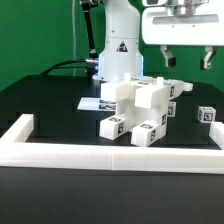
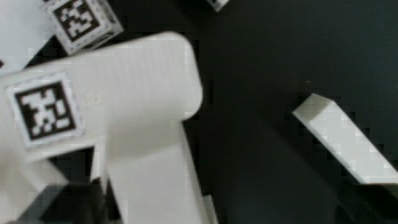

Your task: Assemble chair

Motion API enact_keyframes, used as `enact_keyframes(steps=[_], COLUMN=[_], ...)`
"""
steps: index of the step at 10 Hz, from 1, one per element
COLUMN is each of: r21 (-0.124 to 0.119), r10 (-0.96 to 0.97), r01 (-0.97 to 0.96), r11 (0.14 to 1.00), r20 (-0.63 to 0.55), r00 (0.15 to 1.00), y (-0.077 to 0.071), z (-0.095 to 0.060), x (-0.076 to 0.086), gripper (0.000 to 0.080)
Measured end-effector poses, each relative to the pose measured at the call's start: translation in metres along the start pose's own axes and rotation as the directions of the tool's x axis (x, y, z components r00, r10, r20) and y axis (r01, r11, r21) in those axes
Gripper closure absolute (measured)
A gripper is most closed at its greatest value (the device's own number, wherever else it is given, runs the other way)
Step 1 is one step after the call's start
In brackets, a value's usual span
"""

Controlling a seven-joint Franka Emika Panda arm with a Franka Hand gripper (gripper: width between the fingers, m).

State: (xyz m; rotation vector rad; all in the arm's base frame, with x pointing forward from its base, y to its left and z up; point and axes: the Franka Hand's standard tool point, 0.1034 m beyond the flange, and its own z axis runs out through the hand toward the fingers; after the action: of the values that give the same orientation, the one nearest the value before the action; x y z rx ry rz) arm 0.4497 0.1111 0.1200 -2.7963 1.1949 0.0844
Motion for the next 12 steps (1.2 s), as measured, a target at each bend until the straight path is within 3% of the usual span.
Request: enact_keyframes(steps=[2, 6, 7, 10, 12], r21=[-0.003, -0.006, -0.002, -0.001, -0.024], r10=[0.015, 0.019, 0.157, 0.216, 0.213], r01=[-0.015, -0.019, -0.157, -0.216, -0.214], r11=[1.0, 1.0, 0.988, 0.976, 0.977], r20=[-0.004, -0.003, -0.01, -0.025, -0.027], r00=[1.0, 1.0, 0.988, 0.976, 0.977], y=[-0.007, -0.006, -0.002, -0.001, 0.0], z=[0.006, 0.007, 0.01, 0.024, 0.037], x=[-0.006, -0.007, -0.019, -0.046, -0.057], gripper=[0.015, 0.015, 0.015, 0.015, 0.015])
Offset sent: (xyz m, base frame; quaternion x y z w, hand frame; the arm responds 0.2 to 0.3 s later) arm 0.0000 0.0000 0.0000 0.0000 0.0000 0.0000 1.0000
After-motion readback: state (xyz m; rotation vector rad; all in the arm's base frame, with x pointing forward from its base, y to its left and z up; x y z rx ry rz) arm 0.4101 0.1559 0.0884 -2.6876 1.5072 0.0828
